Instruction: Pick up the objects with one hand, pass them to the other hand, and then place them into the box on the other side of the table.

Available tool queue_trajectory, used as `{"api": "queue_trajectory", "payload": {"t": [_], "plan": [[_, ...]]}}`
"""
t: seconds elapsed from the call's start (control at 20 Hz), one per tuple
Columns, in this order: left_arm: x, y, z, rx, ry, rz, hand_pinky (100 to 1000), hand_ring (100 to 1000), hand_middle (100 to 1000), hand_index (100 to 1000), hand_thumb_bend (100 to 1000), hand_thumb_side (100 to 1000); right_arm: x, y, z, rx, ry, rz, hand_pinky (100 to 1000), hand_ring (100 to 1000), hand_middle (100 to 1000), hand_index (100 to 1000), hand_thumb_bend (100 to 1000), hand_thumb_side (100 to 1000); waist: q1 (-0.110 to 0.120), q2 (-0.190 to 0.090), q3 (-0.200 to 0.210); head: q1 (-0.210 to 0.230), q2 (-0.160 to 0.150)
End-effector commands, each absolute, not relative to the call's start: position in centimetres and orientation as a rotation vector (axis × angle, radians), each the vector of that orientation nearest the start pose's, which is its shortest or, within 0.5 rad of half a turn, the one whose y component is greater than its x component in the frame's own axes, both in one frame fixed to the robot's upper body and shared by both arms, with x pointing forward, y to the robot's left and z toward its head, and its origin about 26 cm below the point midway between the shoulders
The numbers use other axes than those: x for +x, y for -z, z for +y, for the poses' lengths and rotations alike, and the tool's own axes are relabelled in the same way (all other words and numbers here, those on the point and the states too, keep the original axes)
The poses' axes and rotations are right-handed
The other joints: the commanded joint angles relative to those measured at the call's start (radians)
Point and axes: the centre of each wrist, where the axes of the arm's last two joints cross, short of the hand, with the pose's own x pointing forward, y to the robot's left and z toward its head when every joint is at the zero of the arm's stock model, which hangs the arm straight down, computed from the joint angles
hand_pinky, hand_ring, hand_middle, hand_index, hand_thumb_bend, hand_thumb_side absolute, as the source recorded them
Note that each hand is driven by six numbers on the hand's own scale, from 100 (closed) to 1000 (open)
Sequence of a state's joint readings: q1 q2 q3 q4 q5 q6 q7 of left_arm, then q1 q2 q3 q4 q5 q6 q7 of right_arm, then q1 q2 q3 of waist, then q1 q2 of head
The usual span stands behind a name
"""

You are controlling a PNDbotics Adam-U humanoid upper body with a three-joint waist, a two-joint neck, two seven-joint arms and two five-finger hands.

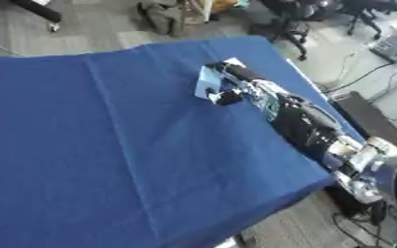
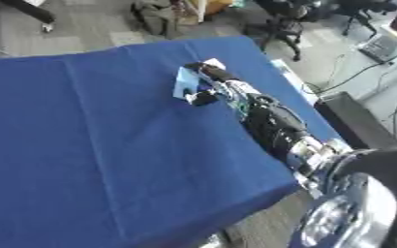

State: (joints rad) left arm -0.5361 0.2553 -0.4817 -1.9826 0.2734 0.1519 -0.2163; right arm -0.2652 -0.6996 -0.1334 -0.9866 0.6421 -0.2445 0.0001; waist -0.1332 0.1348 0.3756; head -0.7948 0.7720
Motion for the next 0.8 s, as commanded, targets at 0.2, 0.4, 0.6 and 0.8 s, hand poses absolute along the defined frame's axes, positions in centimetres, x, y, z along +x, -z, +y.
{"api": "queue_trajectory", "payload": {"t": [0.2,0.4,0.6,0.8], "plan": [[28.2,-22.2,11.3,-0.724,0.946,-2.049,673,581,540,817,288,968,30.9,-6.6,-51.4,-1.069,-0.888,-1.274,864,893,606,991,100,219,0.004,-0.013,-0.004,-0.003,-0.002],[28.2,-22.0,11.4,-0.718,0.937,-2.045,672,581,540,816,290,971,31.5,-8.4,-50.6,-1.129,-0.861,-1.434,839,860,529,964,100,200,0.006,-0.016,-0.010,0.009,-0.002],[28.2,-21.6,11.7,-0.697,0.909,-2.031,671,580,539,815,297,977,32.4,-11.1,-48.3,-1.107,-0.832,-1.658,836,855,522,964,100,249,0.014,-0.023,-0.026,0.040,-0.002],[28.5,-20.5,12.0,-0.659,0.857,-1.988,668,578,536,814,311,999,33.3,-14.8,-43.7,-1.005,-0.840,-1.943,839,851,519,968,100,423,0.026,-0.037,-0.057,0.068,-0.002]]}}
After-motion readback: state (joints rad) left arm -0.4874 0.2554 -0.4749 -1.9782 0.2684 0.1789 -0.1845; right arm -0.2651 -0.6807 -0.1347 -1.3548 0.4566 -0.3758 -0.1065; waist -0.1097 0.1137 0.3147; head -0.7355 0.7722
